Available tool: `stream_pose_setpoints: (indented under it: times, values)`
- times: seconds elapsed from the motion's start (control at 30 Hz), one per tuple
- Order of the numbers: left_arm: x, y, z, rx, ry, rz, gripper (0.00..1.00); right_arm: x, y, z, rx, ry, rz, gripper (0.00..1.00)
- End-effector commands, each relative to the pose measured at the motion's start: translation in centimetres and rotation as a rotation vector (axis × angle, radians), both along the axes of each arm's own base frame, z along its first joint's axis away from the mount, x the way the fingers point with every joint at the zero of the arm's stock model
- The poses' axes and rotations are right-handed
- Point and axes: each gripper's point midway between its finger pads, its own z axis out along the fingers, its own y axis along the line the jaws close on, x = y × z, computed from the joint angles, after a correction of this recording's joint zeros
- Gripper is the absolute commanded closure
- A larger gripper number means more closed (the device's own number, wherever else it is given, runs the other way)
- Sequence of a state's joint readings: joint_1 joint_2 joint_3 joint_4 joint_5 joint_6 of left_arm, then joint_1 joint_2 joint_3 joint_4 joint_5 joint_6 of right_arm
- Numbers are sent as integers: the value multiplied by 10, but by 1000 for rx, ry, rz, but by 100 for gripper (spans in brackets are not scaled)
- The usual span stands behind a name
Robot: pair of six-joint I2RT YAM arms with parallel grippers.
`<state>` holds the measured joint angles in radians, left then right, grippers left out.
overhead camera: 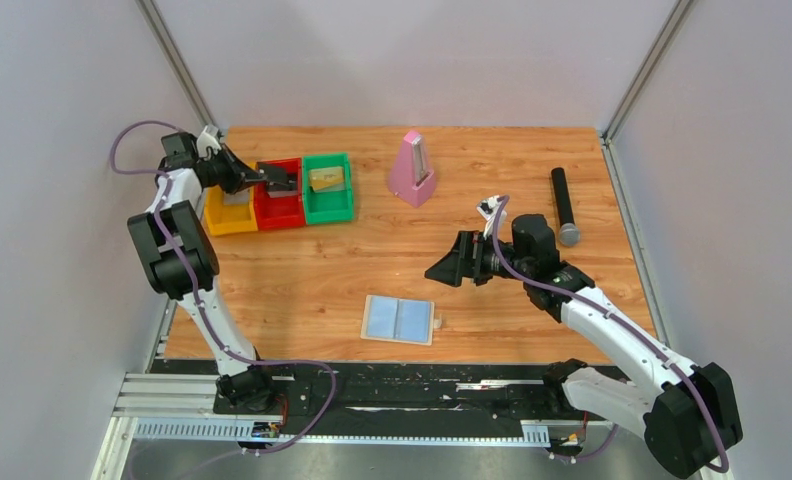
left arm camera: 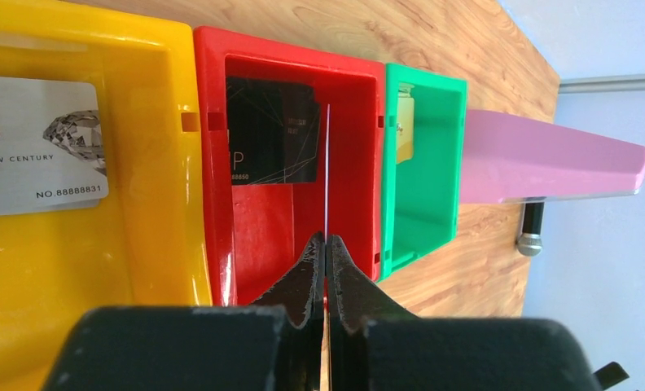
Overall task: Take the credit cards out of the card holder
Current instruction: Place the credit card in the storage box.
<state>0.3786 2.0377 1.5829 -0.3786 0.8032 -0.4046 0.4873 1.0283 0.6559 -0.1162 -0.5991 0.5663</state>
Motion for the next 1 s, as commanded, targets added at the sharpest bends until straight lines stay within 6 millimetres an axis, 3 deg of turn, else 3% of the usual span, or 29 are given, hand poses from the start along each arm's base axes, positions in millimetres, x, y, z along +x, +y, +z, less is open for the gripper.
stream_pose_setpoints:
  times: [0.0, 0.37, 0.97]
  values:
    - [7, -3, 3, 15, -24, -26, 100, 10, 4, 24, 28, -76, 1, 0]
    - [15, -9, -15, 42, 4, -25, 98, 10, 2, 23, 21, -84, -3, 0]
    - [31, -16, -25, 65, 15, -23, 91, 11, 1, 22, 15, -92, -13, 0]
